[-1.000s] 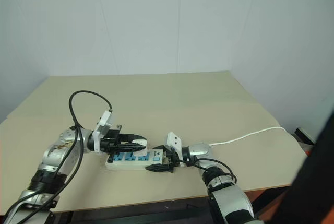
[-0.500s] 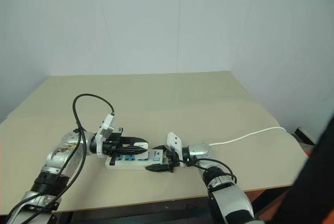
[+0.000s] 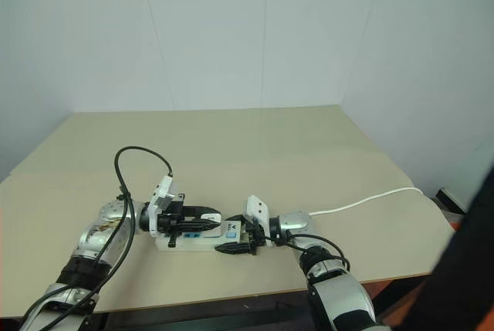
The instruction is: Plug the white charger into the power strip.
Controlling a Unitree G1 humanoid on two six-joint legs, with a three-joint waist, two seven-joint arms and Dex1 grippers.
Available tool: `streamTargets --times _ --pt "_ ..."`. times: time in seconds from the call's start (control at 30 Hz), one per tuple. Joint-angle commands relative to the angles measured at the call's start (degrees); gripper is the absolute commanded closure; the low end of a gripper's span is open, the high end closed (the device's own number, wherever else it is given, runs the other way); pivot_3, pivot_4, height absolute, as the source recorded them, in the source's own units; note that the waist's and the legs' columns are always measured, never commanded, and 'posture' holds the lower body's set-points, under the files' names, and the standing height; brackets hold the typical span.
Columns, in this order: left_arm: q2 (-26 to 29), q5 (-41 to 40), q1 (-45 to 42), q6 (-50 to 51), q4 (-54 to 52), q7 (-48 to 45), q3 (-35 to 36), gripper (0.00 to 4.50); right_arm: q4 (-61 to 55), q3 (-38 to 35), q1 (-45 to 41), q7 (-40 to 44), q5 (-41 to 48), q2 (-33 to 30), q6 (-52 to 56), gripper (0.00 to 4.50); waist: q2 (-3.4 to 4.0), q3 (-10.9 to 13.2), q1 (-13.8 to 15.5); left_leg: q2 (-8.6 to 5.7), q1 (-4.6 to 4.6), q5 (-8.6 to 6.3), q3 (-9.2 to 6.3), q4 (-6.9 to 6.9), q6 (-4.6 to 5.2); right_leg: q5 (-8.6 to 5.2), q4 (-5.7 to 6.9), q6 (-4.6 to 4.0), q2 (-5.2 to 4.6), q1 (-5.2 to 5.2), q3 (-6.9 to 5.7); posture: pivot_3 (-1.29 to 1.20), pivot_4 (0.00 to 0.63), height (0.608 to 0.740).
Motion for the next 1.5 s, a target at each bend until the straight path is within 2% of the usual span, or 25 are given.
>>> streamTargets --times 0.03,0.3,0.7,0.97,1.03,1.1,1.2,1.33,1.4,1.5 --pt "0.6 1.8 -0.1 -0.4 1.4 -1.0 -1.5 3.45 0.6 0.8 1.1 -0.2 -0.7 0.6 0.9 1.07 0.00 0.0 0.0 0.00 0.01 0.00 0.00 0.00 0.00 0.00 0.00 0.00 0.00 0.00 0.00 0.00 0.150 0.740" --pt "2.4 3.8 0.7 -2.4 5.4 -2.7 -2.4 3.45 0.6 0.8 1.0 -0.2 -0.6 0.5 0.9 1.07 0.00 0.0 -0.2 0.00 0.06 0.00 0.00 -0.07 0.00 -0.01 -0.01 -0.02 0.01 0.01 0.01 0.00 0.150 0.740" --pt "3.7 8.7 3.2 -12.0 14.6 -2.4 -5.1 3.45 0.5 1.1 1.1 0.2 -0.5 0.3 1.2 1.07 0.06 -0.1 -0.4 0.01 0.27 -0.01 0.00 -0.15 -0.01 -0.16 -0.01 -0.28 0.01 0.15 0.02 0.00 0.150 0.740" --pt "3.8 7.9 1.8 -12.1 15.5 -3.4 -6.2 3.45 0.4 1.2 1.3 0.3 -0.5 0.2 1.3 1.07 0.29 -0.3 -0.3 0.00 0.39 -0.01 0.00 -0.20 -0.02 -0.25 0.00 -0.41 0.01 0.23 0.03 0.00 0.150 0.740" --pt "3.8 8.0 1.3 -12.4 16.0 -3.6 -6.5 2.74 0.4 1.2 1.3 0.2 -0.6 0.3 1.3 1.07 0.30 -0.3 -0.4 0.00 0.39 -0.01 0.00 -0.20 -0.02 -0.25 0.00 -0.42 0.01 0.23 0.03 0.00 0.150 0.740" --pt "3.7 8.5 0.7 -13.1 16.8 -4.0 -6.7 2.31 0.4 1.2 1.2 0.2 -0.6 0.3 1.4 1.07 0.33 -0.3 -0.6 -0.02 0.39 -0.02 0.01 -0.22 -0.01 -0.25 0.00 -0.42 0.02 0.18 0.09 0.00 0.150 0.740" --pt "3.5 8.9 -0.5 -13.0 17.7 -4.5 -6.4 1.36 0.4 1.3 1.2 0.3 -0.5 0.3 1.4 1.07 0.35 -0.3 -0.1 -0.03 0.33 -0.02 -0.04 -0.19 -0.02 -0.27 0.01 -0.43 -0.02 0.19 -0.02 0.00 0.150 0.740" --pt "4.9 7.0 -1.6 -9.9 14.4 -6.6 -5.0 0.10 0.3 1.3 1.2 0.3 -0.5 0.3 1.4 1.07 0.35 -0.3 0.0 -0.04 0.33 -0.05 -0.05 -0.19 -0.07 -0.27 0.01 -0.44 -0.02 0.18 -0.01 0.00 0.150 0.740" --pt "6.2 6.0 -1.8 -9.3 11.4 -7.5 -3.8 0.04 0.3 1.4 1.3 0.3 -0.5 0.3 1.4 1.07 0.35 -0.3 -0.1 -0.04 0.27 -0.04 -0.05 -0.19 -0.06 -0.27 0.01 -0.44 -0.02 0.13 0.00 0.00 0.150 0.740" --pt "11.3 1.7 -2.1 -4.3 4.8 -9.6 -3.7 0.04 0.3 1.2 1.3 0.7 -0.2 0.5 2.2 1.07 0.32 -0.3 -0.2 -0.03 0.12 -0.03 -0.05 -0.19 -0.03 -0.27 0.01 -0.44 -0.01 -0.01 -0.01 0.00 0.150 0.740"
